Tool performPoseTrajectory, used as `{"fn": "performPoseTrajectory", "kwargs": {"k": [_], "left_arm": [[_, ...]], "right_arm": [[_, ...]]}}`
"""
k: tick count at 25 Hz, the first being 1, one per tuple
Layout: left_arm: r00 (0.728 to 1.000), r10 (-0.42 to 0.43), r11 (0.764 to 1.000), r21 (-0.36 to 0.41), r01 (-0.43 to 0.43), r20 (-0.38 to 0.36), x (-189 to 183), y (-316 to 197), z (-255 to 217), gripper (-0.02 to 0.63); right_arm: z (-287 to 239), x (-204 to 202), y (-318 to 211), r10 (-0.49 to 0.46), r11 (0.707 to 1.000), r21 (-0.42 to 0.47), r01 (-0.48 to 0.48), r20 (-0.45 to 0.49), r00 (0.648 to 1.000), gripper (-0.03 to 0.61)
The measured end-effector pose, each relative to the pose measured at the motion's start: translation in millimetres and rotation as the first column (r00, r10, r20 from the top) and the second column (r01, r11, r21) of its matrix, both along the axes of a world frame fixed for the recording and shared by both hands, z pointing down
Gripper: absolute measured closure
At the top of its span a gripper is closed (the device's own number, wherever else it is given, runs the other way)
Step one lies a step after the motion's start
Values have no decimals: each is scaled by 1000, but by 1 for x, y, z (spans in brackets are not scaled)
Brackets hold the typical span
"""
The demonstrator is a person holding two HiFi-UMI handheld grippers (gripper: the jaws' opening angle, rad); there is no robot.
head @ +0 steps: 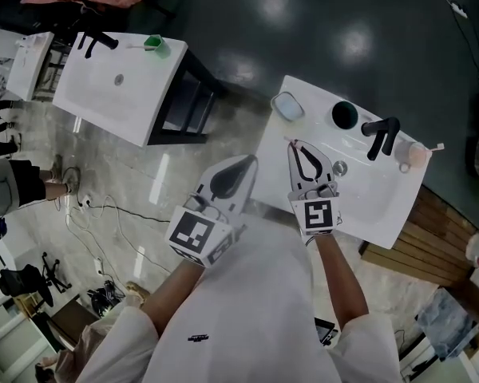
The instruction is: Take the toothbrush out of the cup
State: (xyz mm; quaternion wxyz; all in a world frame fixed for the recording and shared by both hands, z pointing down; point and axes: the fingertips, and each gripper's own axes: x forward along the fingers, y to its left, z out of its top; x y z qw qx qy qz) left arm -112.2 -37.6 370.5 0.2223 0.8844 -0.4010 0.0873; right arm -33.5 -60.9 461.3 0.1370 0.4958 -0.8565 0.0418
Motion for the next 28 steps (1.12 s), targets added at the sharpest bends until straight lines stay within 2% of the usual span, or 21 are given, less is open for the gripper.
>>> {"fn": "performPoseTrajectory", "kwargs": {"k": [7, 15, 21, 28], "left_arm": [[1000, -2, 1000, -13, 2, 0, -3, 8, 6, 611], [1000, -14, 1000, -19, 14, -3, -7, 7, 7, 611], [1000, -7, 1000, -22, 6, -10, -4, 6, 9, 611], [1000, -11, 1000, -27, 11, -6, -7, 4, 11, 611]], "right_arm": [[24, -16, -8, -1, 1000, 2, 1, 15, 1000, 558], [51, -28, 14, -35, 999, -39, 33, -41, 999, 558], [66, -41, 36, -99, 992, -86, 93, -80, 992, 558], [94, -40, 46, -112, 985, -149, 87, -171, 979, 558]]}}
